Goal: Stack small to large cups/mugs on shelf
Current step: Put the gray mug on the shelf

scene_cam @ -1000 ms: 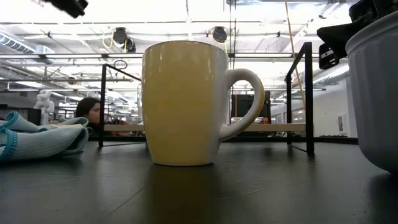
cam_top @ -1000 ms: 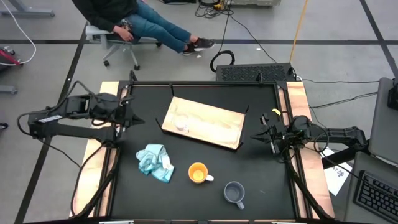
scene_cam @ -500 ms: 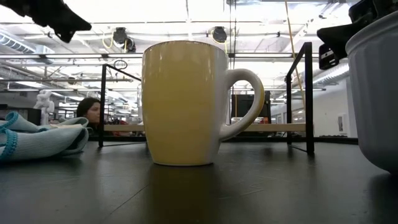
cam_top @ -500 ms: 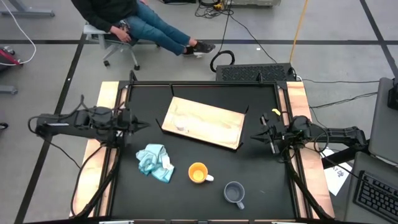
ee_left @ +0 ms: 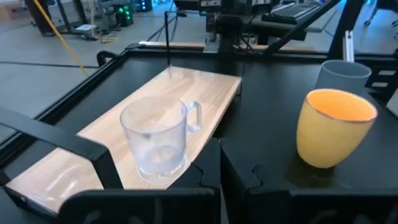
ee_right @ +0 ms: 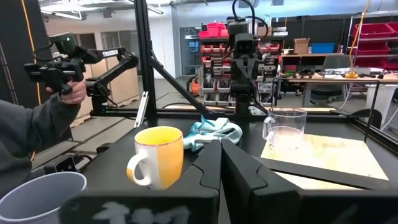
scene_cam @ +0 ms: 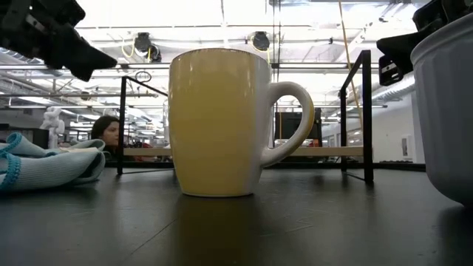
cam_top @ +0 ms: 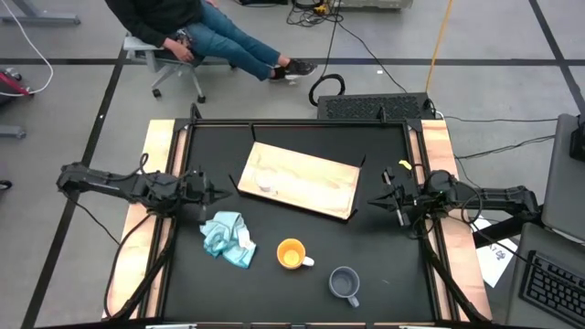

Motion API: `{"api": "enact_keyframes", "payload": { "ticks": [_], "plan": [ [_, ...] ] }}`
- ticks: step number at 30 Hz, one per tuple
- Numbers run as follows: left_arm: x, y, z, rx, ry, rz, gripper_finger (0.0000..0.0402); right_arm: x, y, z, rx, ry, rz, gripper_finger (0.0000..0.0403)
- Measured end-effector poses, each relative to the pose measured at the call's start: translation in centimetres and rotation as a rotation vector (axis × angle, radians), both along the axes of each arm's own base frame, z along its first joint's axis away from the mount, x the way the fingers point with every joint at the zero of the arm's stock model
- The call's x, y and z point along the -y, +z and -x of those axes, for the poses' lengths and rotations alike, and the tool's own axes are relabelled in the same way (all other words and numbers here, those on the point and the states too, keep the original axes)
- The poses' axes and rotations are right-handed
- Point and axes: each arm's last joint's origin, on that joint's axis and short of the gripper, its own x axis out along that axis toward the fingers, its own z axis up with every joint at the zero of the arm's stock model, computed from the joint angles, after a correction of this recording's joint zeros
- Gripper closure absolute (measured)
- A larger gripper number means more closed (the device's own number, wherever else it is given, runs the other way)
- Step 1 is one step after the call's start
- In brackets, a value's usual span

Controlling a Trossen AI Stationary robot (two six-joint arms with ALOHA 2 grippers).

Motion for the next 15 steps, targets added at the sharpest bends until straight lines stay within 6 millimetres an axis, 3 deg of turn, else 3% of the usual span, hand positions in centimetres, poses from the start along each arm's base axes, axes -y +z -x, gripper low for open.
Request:
{"api": "enact_keyframes", "payload": {
  "ticks": [15],
  "plan": [
    [1.2,-2.7,0.3,0.069,-0.091,-0.037,0.0401,0.0,-0.1,0.0,-0.003,-0.001,0.021,0.0403]
  ]
}}
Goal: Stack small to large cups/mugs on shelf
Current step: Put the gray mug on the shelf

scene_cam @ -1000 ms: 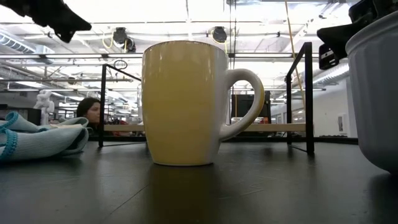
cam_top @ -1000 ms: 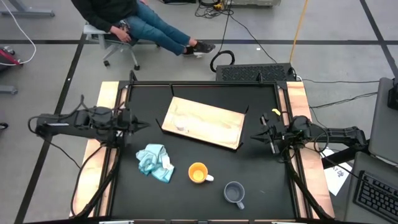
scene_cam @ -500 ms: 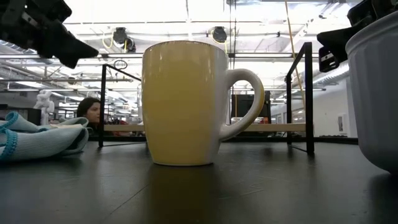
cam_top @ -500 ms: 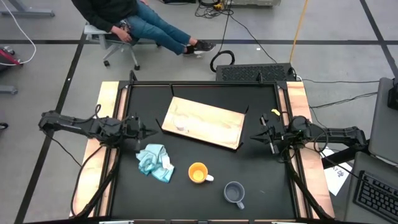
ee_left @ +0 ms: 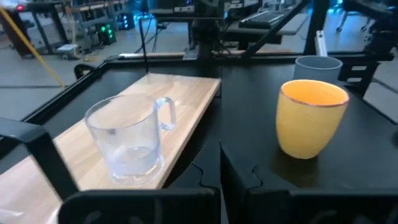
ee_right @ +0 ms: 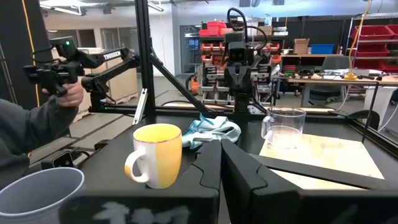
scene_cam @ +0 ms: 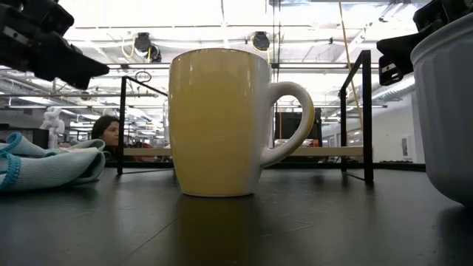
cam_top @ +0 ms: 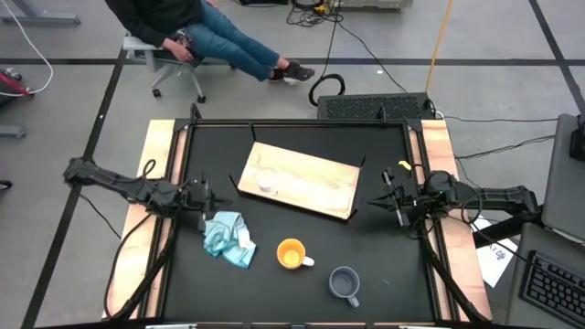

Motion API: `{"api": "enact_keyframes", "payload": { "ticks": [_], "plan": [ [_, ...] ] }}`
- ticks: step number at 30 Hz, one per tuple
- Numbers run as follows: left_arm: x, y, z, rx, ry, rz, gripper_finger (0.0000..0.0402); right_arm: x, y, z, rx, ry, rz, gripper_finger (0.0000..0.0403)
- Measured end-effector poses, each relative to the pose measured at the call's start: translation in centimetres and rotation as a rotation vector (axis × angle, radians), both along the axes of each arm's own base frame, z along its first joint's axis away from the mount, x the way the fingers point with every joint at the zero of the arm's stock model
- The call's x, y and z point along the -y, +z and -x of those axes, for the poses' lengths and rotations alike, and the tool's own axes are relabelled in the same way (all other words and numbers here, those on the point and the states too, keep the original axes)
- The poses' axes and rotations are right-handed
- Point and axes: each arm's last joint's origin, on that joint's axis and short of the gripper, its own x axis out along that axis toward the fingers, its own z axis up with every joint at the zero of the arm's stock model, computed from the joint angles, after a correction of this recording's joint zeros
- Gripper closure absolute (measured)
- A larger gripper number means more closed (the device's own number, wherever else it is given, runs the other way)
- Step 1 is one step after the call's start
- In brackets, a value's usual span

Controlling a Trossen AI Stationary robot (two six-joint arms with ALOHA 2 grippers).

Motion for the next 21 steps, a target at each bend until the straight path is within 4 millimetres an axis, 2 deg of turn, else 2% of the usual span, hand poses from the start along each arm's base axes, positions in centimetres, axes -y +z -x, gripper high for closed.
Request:
{"api": "enact_keyframes", "payload": {
  "ticks": [7,21],
  "plan": [
    [0.3,-1.9,0.0,0.047,-0.017,-0.031,0.0401,0.0,0.0,0.0,0.000,0.000,0.000,0.0403],
    [0.7,-2.1,0.1,0.026,-0.061,-0.029,0.0401,0.0,0.0,0.0,0.007,-0.002,0.026,0.0403]
  ]
}}
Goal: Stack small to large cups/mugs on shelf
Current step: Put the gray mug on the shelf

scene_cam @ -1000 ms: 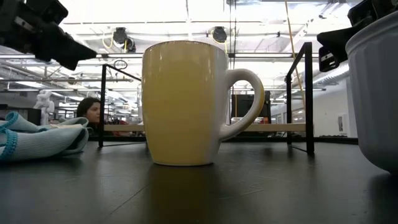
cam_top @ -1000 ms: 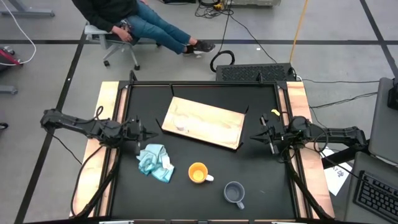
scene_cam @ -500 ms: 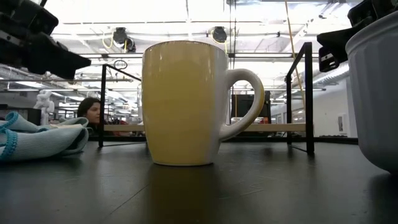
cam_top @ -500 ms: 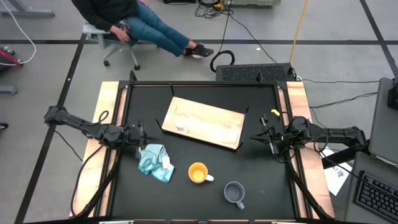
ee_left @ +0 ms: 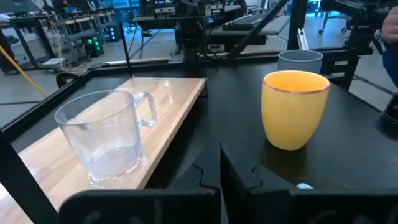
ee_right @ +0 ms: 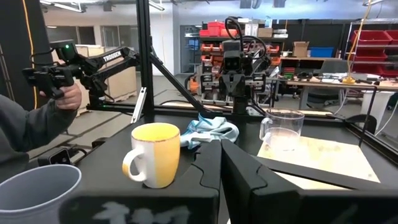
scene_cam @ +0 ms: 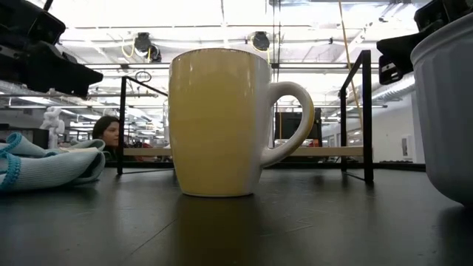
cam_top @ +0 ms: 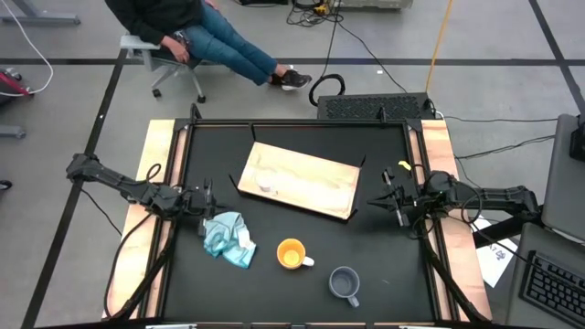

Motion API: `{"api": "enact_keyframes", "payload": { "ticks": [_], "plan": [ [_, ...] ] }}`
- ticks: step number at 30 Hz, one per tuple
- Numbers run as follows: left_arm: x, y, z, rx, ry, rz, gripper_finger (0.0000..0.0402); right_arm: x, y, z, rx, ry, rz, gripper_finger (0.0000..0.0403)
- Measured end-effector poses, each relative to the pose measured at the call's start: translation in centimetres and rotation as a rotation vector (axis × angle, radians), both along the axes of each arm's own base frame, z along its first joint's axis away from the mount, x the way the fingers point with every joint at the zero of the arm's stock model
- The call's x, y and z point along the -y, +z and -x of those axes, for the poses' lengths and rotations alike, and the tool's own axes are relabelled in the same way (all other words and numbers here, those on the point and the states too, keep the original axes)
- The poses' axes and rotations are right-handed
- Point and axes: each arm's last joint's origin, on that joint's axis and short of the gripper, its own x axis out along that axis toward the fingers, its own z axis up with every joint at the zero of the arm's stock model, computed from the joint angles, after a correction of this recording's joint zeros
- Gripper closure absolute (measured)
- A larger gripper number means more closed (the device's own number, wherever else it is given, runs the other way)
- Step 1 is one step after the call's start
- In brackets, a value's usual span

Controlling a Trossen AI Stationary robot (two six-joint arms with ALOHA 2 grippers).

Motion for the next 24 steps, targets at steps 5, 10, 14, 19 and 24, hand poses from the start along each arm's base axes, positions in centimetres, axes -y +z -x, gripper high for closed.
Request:
{"api": "enact_keyframes", "payload": {
  "ticks": [5,10,14,19,24],
  "plan": [
    [0.0,-0.4,0.1,-0.039,0.001,-0.010,0.0400,0.0,0.1,0.0,0.009,0.000,0.001,0.0403],
    [0.0,-0.5,0.1,-0.047,0.001,-0.009,0.0400,-0.2,0.8,0.1,0.076,0.024,-0.019,0.0403],
    [0.0,-0.6,0.1,-0.061,0.000,-0.014,0.0399,-0.5,1.4,0.2,0.132,0.080,-0.039,0.0403],
    [0.0,-0.6,0.1,-0.065,0.000,-0.016,0.0399,-0.7,1.7,0.2,0.160,0.103,-0.066,0.0401],
    [0.0,-0.6,0.1,-0.066,0.000,-0.021,0.0399,-1.0,1.3,-0.5,0.096,0.125,-0.072,0.0389]
  ]
}}
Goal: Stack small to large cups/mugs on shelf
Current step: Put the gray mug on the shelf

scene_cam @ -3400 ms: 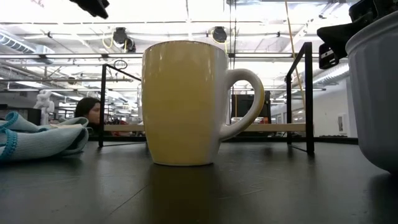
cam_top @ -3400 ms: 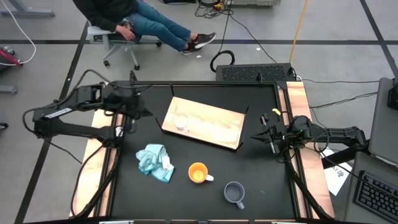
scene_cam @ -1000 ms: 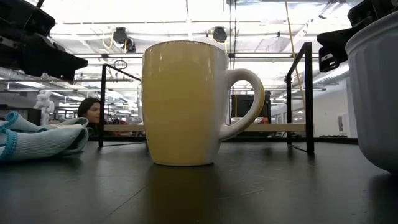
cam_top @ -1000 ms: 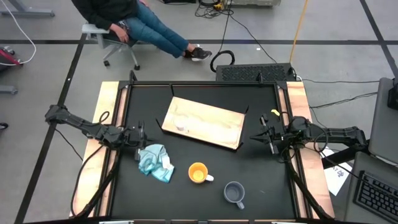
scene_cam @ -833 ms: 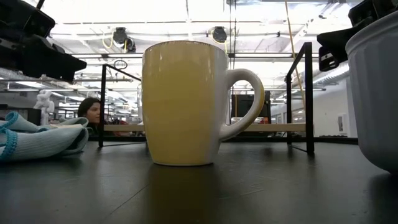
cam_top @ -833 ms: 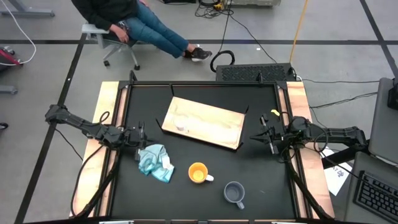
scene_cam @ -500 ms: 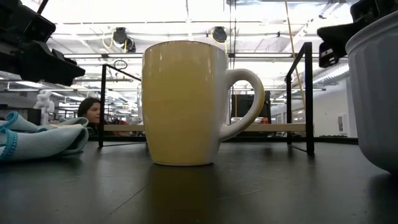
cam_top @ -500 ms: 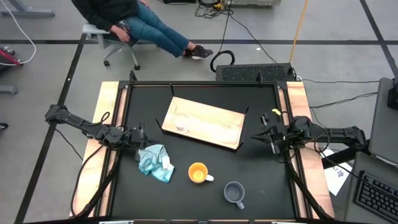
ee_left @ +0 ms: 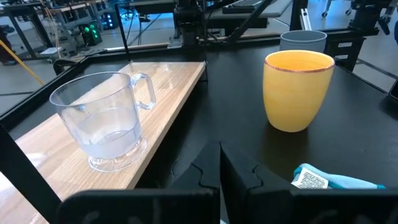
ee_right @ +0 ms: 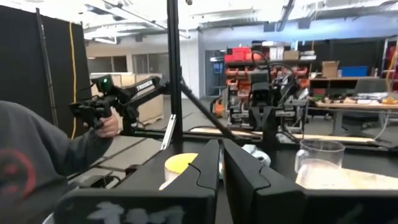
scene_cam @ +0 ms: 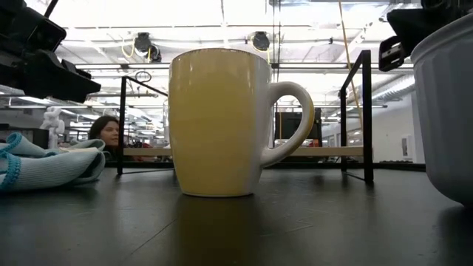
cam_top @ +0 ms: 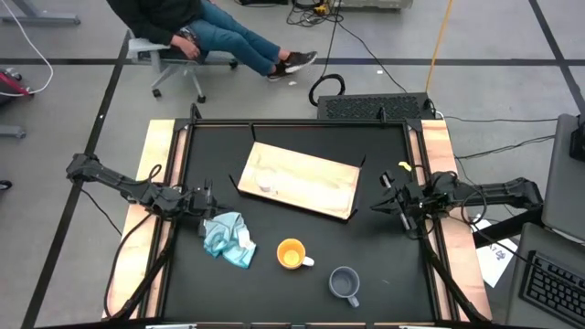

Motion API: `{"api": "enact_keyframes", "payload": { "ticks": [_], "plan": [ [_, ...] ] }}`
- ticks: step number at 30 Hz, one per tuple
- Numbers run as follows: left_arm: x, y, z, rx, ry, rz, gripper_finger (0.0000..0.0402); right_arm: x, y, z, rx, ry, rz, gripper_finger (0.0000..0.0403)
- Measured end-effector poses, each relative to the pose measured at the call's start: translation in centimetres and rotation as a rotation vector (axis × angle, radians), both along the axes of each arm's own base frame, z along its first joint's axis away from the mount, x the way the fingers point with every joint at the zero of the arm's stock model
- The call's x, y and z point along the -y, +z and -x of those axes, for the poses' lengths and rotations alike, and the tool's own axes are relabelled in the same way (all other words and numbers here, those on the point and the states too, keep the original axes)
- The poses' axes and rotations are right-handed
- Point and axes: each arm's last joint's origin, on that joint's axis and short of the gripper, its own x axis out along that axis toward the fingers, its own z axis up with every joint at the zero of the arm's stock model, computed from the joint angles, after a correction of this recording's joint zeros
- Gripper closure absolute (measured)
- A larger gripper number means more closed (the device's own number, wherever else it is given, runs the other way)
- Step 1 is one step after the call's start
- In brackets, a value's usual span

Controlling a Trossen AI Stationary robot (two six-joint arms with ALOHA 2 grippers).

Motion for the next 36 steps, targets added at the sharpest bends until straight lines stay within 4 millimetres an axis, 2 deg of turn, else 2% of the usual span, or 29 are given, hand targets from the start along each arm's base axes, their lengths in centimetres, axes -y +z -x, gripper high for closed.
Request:
{"api": "enact_keyframes", "payload": {
  "ticks": [15,20,27,31,36],
  "plan": [
    [0.0,0.0,0.0,-0.002,-0.002,-0.023,0.0399,-1.2,0.4,-1.7,0.009,0.095,-0.001,0.0387],
    [0.0,0.0,0.0,-0.002,0.002,-0.024,0.0399,-2.2,1.9,-2.9,-0.033,0.151,0.026,0.0387],
    [0.0,0.0,0.0,-0.002,0.003,-0.024,0.0399,-3.8,4.2,-5.8,-0.145,0.202,0.093,0.0384],
    [0.0,0.0,0.0,-0.002,0.003,-0.022,0.0399,-4.7,4.9,-7.4,-0.221,0.231,0.117,0.0357],
    [0.0,0.0,0.0,-0.002,0.003,-0.023,0.0399,-5.7,6.1,-8.7,-0.248,0.262,0.106,0.0295]
  ]
}}
